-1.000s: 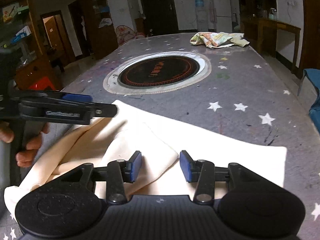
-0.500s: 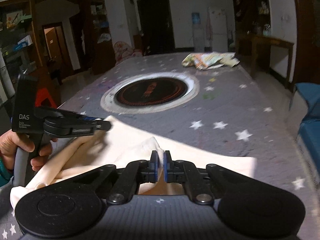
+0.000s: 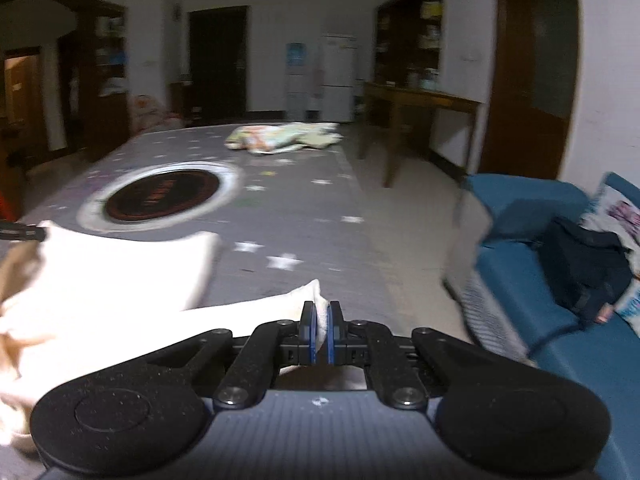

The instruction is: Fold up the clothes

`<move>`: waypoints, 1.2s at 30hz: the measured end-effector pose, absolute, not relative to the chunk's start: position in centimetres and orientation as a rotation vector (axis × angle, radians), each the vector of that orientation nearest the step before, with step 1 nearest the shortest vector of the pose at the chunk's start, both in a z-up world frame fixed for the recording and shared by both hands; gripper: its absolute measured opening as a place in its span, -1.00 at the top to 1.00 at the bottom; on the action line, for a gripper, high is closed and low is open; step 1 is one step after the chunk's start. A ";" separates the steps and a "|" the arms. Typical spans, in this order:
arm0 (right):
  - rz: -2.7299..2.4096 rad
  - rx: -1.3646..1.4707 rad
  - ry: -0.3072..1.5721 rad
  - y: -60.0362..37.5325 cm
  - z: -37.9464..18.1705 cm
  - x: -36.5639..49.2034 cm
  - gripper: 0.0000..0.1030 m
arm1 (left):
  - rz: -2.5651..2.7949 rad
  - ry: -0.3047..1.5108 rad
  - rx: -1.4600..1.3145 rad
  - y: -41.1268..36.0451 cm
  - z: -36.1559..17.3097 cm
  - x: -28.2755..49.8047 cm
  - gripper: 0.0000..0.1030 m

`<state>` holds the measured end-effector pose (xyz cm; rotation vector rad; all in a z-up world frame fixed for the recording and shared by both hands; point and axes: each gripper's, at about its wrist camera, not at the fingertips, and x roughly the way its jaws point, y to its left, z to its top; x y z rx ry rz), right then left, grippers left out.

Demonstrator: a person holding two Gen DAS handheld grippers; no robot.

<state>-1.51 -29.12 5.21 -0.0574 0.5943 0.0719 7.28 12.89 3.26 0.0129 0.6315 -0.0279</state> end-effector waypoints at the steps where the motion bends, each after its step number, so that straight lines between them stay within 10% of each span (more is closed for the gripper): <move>1: 0.050 -0.055 0.593 -29.7 5.2 -1.6 0.92 | -0.022 0.632 0.014 13.1 3.3 7.3 0.78; 10: -0.123 -0.078 0.683 -33.4 3.0 -1.3 0.89 | -0.002 0.666 0.012 14.5 2.7 7.7 0.71; 16: -0.090 -0.096 0.637 -31.5 4.0 -1.5 0.48 | 0.009 0.685 -0.020 15.2 2.7 6.5 0.17; 24: 0.088 -0.091 0.612 -26.8 5.2 -1.0 0.16 | 0.001 0.681 -0.013 15.1 2.9 4.4 0.16; 27: 0.155 -0.100 0.618 -24.7 5.1 -1.0 0.16 | -0.008 0.687 0.001 14.6 2.9 4.5 0.20; 31: 0.237 -0.128 0.631 -22.2 4.7 -1.3 0.15 | -0.005 0.684 0.000 14.6 2.8 4.1 0.83; 36: 0.321 -0.170 0.652 -20.4 4.0 -2.5 0.00 | 0.012 0.639 -0.059 15.6 3.9 2.0 0.91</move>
